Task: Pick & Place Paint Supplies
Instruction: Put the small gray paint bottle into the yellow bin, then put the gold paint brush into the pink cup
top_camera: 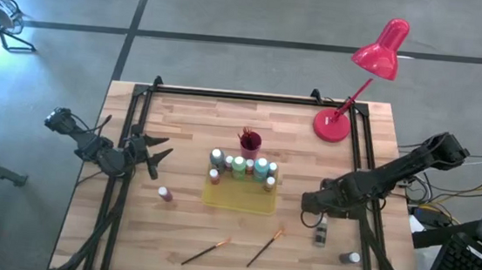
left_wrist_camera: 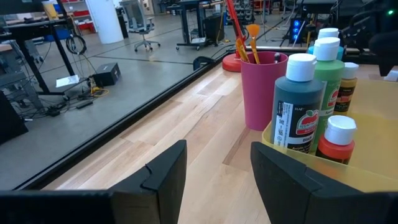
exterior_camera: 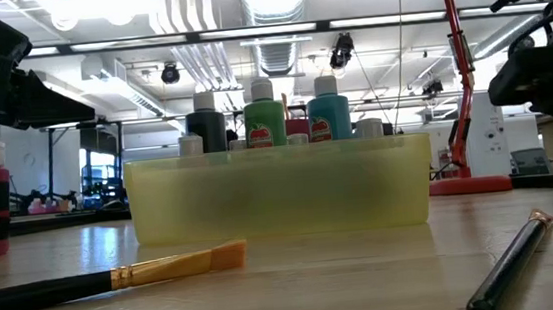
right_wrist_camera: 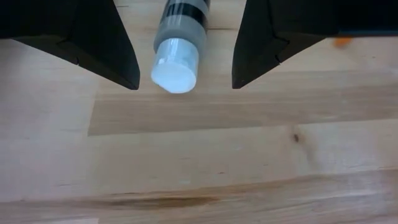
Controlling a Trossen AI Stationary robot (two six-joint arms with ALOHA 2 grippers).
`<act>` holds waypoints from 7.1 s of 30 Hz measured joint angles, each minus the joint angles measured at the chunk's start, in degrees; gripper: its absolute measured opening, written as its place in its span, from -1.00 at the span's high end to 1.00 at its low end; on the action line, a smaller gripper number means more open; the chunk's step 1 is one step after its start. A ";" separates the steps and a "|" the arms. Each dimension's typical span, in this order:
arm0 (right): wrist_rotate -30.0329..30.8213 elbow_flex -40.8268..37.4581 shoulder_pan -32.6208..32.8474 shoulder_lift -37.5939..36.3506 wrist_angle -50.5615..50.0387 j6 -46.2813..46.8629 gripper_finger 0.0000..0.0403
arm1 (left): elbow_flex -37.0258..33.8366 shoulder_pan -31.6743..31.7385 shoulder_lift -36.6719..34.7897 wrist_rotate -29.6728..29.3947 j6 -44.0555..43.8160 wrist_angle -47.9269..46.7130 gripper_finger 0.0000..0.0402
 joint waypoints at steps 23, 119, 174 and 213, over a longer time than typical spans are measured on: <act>-7.33 0.07 -0.04 9.66 3.75 -4.83 -0.11 | 0.01 0.02 0.01 0.01 0.00 0.00 0.08; 82.11 42.09 3.96 36.52 26.90 -82.60 0.43 | 0.00 0.00 0.00 0.00 0.00 0.00 0.08; 84.35 31.58 -0.07 48.54 49.40 -73.24 0.28 | 0.02 0.00 0.02 0.00 0.00 -0.02 0.08; 96.14 40.28 3.45 37.37 48.91 -114.51 0.09 | 0.01 0.02 0.01 0.00 0.00 -0.02 0.08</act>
